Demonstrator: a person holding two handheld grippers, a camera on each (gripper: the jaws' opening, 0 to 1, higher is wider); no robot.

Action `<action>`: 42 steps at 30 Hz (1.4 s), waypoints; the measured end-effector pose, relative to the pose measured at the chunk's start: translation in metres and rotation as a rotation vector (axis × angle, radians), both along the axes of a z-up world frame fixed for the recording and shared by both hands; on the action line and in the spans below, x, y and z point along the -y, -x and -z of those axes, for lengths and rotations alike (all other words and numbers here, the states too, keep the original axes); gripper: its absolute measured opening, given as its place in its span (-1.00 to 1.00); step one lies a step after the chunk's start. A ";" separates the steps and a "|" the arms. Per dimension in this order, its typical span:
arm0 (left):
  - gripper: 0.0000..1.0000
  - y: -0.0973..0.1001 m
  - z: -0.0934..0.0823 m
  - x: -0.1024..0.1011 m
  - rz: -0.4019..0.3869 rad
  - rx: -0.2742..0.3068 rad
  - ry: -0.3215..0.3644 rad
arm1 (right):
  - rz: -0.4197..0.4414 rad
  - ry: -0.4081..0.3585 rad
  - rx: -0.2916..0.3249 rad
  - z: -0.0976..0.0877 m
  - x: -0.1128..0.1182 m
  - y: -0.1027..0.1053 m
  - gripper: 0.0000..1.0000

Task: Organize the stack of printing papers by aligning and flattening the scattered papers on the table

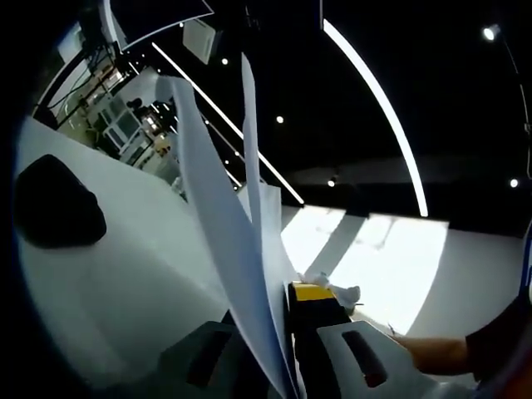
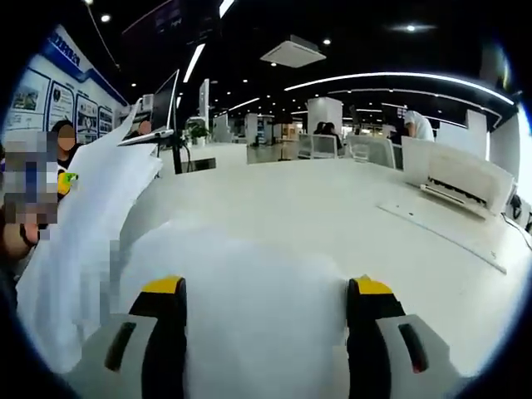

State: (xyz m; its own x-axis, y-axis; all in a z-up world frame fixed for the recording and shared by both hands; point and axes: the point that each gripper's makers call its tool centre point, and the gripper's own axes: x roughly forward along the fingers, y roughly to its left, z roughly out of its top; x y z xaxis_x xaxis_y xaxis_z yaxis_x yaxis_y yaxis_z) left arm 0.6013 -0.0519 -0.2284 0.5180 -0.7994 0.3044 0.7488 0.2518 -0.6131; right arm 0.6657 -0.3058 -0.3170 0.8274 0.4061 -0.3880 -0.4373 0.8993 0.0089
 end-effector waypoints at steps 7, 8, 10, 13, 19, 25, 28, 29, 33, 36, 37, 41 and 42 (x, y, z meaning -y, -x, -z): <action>-0.84 0.000 0.000 0.000 -0.011 0.003 -0.007 | -0.025 0.001 0.013 -0.002 -0.007 0.001 0.19; -0.84 0.000 0.001 0.000 -0.012 0.002 -0.011 | -0.028 0.002 0.017 -0.003 -0.007 0.002 0.16; -0.84 -0.001 0.001 0.000 -0.015 0.001 -0.014 | -0.035 0.000 0.016 -0.003 -0.009 0.004 0.05; -0.84 0.000 0.001 0.001 -0.035 0.016 -0.033 | -0.050 0.000 0.021 -0.004 -0.017 0.010 -0.15; -0.84 -0.001 0.001 -0.001 -0.043 0.025 -0.039 | -0.057 -0.006 0.021 -0.006 -0.024 0.021 -0.25; -0.84 0.001 0.002 0.001 -0.037 0.036 -0.056 | -0.062 -0.006 0.017 -0.008 -0.036 0.041 -0.31; -0.84 0.002 0.002 0.000 -0.035 0.038 -0.053 | -0.050 -0.006 0.017 -0.008 -0.036 0.044 -0.38; -0.84 0.002 0.001 0.000 -0.035 0.038 -0.051 | -0.047 -0.007 0.016 -0.009 -0.037 0.045 -0.43; -0.84 0.002 0.001 -0.001 -0.036 0.038 -0.046 | -0.046 -0.015 0.013 -0.009 -0.038 0.047 -0.55; -0.84 0.002 0.001 0.000 -0.035 0.039 -0.047 | -0.041 -0.097 -0.012 -0.012 -0.039 0.049 -0.60; -0.84 0.003 0.001 0.000 -0.036 0.041 -0.050 | -0.037 -0.111 -0.007 -0.015 -0.038 0.049 -0.60; -0.83 0.003 0.001 0.001 -0.036 0.045 -0.057 | -0.045 -0.165 -0.010 -0.019 -0.035 0.049 -0.63; -0.83 0.003 0.001 0.001 -0.036 0.045 -0.057 | -0.051 -0.180 -0.014 -0.019 -0.034 0.050 -0.66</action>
State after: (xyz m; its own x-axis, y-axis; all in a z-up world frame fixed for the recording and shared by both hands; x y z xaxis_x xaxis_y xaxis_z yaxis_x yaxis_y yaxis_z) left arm 0.5983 -0.0534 -0.2294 0.5338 -0.7972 0.2820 0.7649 0.3131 -0.5629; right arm 0.6156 -0.2718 -0.2975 0.7988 0.5116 -0.3165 -0.4812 0.8591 0.1743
